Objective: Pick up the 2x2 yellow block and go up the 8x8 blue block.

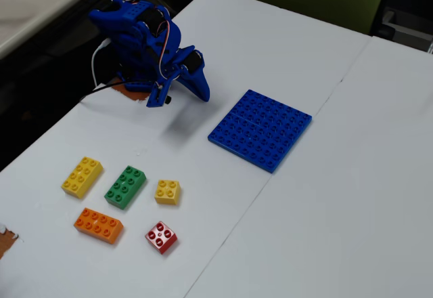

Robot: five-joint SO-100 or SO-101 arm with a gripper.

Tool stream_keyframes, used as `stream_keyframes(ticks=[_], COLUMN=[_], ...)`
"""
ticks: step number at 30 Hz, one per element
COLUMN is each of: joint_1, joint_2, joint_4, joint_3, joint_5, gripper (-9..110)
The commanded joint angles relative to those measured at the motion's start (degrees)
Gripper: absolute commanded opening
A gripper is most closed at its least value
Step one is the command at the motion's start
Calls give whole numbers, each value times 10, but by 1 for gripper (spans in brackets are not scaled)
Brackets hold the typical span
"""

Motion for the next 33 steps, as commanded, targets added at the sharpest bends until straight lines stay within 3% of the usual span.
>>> stream_keyframes(ticks=[1,5,7,9,13,16,24,30,31,33], joint_1=[4,5,5,5,5,5,4,4,5,11], joint_2=[25,25,25,25,25,25,25,25,25,25], joint_4=[-11,-11,-11,-11,-11,-11,-11,-55,-72,-116], joint_3=[-2,-2,-2,-2,-2,-2,-2,11,15,15], joint_5=[1,1,2,2,2,1,-7,-69,-98,-206], gripper=[0,1,9,22,70,81,82,82,80,64])
